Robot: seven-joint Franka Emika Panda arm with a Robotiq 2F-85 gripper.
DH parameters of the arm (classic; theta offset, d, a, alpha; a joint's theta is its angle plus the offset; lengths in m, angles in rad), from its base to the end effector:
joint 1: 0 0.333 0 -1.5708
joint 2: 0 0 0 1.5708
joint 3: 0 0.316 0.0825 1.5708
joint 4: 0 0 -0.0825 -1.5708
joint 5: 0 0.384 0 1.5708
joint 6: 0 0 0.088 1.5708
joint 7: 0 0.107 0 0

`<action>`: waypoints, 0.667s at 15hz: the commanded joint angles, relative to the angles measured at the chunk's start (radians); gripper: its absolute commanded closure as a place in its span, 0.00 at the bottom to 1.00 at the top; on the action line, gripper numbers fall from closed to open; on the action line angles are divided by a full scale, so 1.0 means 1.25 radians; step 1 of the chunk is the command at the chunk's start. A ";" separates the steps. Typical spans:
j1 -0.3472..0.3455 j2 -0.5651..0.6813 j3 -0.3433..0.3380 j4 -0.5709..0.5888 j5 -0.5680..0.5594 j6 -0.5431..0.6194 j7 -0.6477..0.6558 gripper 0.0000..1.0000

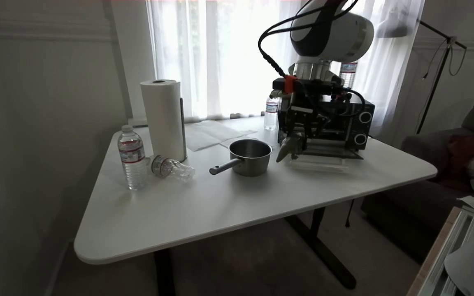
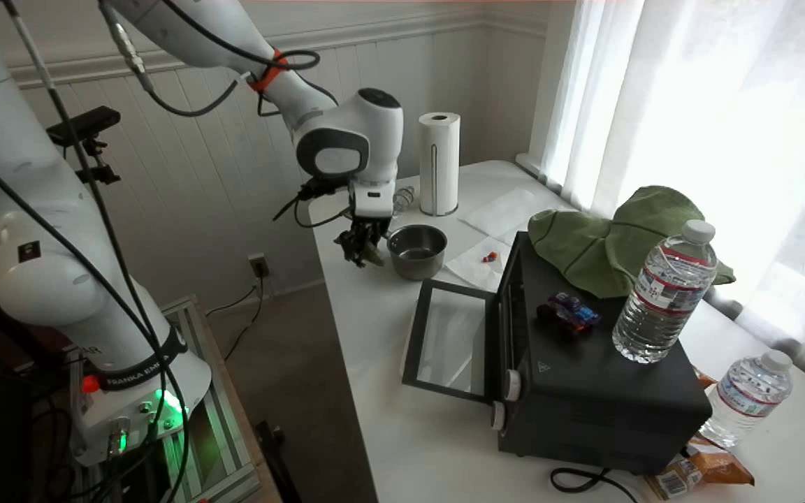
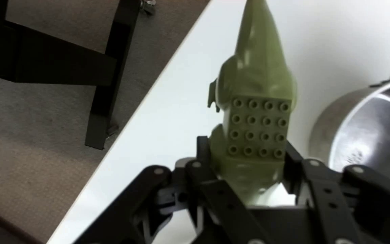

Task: Pick up the green dinosaur and put it in the silver pot

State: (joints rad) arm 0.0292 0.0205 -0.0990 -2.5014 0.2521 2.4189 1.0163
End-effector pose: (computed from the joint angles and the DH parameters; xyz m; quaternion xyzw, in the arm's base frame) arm 0.4548 -0.0307 0.2672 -0.7974 0.5963 0.0805 0.0455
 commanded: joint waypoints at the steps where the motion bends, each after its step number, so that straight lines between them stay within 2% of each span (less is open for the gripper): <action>1: -0.020 -0.036 0.020 0.037 -0.041 0.011 0.073 0.76; 8: -0.025 0.069 0.023 0.133 -0.021 0.109 0.131 0.76; 9: -0.026 0.033 0.021 0.102 -0.019 0.094 0.104 0.51; 10: -0.025 0.050 0.019 0.113 -0.019 0.099 0.107 0.51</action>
State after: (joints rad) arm 0.0101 0.0834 -0.0862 -2.3609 0.2306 2.5451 1.1483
